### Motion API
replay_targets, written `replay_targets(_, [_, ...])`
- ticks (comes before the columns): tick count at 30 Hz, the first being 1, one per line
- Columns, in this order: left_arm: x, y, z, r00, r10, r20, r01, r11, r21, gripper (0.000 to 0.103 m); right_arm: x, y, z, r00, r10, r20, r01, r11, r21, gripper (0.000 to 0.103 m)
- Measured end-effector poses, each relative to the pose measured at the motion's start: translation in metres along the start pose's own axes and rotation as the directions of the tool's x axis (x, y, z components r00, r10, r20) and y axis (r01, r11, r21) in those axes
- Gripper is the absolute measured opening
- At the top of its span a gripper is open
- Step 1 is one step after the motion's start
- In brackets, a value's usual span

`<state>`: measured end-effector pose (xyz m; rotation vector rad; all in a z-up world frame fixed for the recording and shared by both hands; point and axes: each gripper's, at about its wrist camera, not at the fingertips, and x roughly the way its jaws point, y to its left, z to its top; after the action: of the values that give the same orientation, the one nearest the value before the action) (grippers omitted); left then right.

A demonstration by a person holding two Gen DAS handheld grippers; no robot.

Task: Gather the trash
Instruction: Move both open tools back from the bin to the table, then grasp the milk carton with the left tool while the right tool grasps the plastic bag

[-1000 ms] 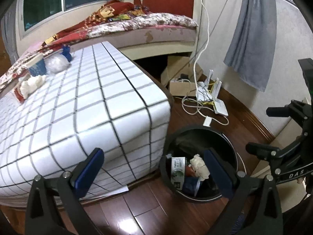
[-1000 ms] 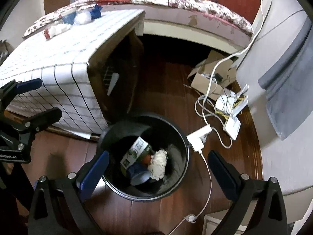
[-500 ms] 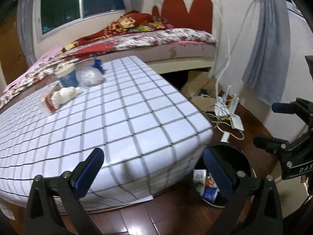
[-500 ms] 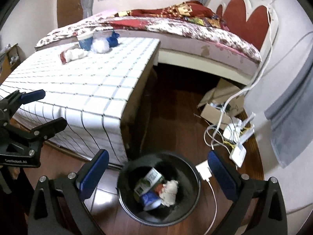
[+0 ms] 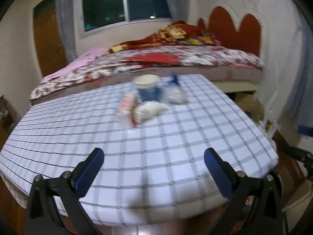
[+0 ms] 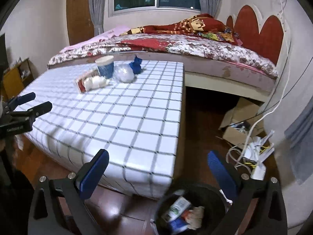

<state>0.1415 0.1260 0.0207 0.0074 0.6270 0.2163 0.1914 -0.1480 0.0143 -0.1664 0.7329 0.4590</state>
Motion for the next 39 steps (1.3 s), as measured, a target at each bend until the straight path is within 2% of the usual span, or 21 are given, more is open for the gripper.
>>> replay_targets(6, [0.048,0.045,0.018,0.999,0.021,-0.044,-0.024,0.997,-0.072,0.099,0.034,0.02,0.03,0.999,0.042,-0.014,-0.042,0.999,-0.016,0.102])
replay_targets(10, [0.081,0.061,0.025,0.997,-0.016,-0.08,0.006,0.993,-0.117,0.082,0.073,0.036,0.059,0.997,0.071,-0.019,-0.072,0.997,-0.03,0.102])
replay_targets(12, [0.093,0.067,0.027,0.995,-0.034,-0.094,0.021,0.99,-0.138,0.076,0.093,0.045,0.073,0.996,0.087,-0.027,-0.088,0.995,-0.039,0.097])
replay_targets(14, [0.107,0.069,0.031,0.994,-0.045,-0.097,0.03,0.988,-0.149,0.073,0.113,0.053,0.087,0.995,0.098,-0.036,-0.1,0.994,-0.054,0.084])
replay_targets(20, [0.141,0.069,0.048,0.991,-0.086,-0.102,0.068,0.983,-0.168,0.065,0.166,0.066,0.123,0.993,0.109,-0.044,-0.111,0.991,-0.07,0.078])
replay_targets(25, [0.169,0.067,0.06,0.985,-0.103,-0.135,0.08,0.983,-0.164,0.063,0.209,0.068,0.152,0.989,0.129,-0.067,-0.134,0.989,-0.063,0.078])
replay_targets(28, [0.18,0.069,0.063,0.982,-0.114,-0.153,0.087,0.982,-0.169,0.058,0.228,0.072,0.164,0.987,0.14,-0.078,-0.146,0.987,-0.072,0.078])
replay_targets(31, [0.184,0.072,0.063,0.98,-0.124,-0.155,0.095,0.978,-0.186,0.058,0.246,0.078,0.171,0.982,0.161,-0.098,-0.168,0.983,-0.072,0.078])
replay_targets(33, [0.189,0.074,0.061,0.975,-0.146,-0.17,0.11,0.973,-0.203,0.052,0.258,0.083,0.173,0.979,0.164,-0.12,-0.173,0.982,-0.069,0.077])
replay_targets(34, [0.191,0.075,0.059,0.972,-0.157,-0.176,0.118,0.97,-0.212,0.047,0.262,0.085,0.172,0.976,0.171,-0.132,-0.181,0.981,-0.071,0.069])
replay_targets(35, [0.192,0.076,0.058,0.97,-0.165,-0.179,0.125,0.968,-0.217,0.04,0.265,0.088,0.171,0.974,0.174,-0.145,-0.187,0.979,-0.076,0.055])
replay_targets(36, [0.193,0.077,0.056,0.968,-0.171,-0.182,0.13,0.967,-0.22,0.035,0.266,0.09,0.169,0.974,0.17,-0.15,-0.185,0.979,-0.087,0.051])
replay_targets(37, [0.191,0.078,0.055,0.968,-0.179,-0.179,0.137,0.965,-0.223,0.035,0.263,0.091,0.168,0.974,0.179,-0.142,-0.193,0.977,-0.089,0.046])
replay_targets(39, [0.186,0.078,0.055,0.97,-0.179,-0.166,0.141,0.966,-0.218,0.035,0.255,0.092,0.165,0.974,0.193,-0.121,-0.205,0.975,-0.089,0.044])
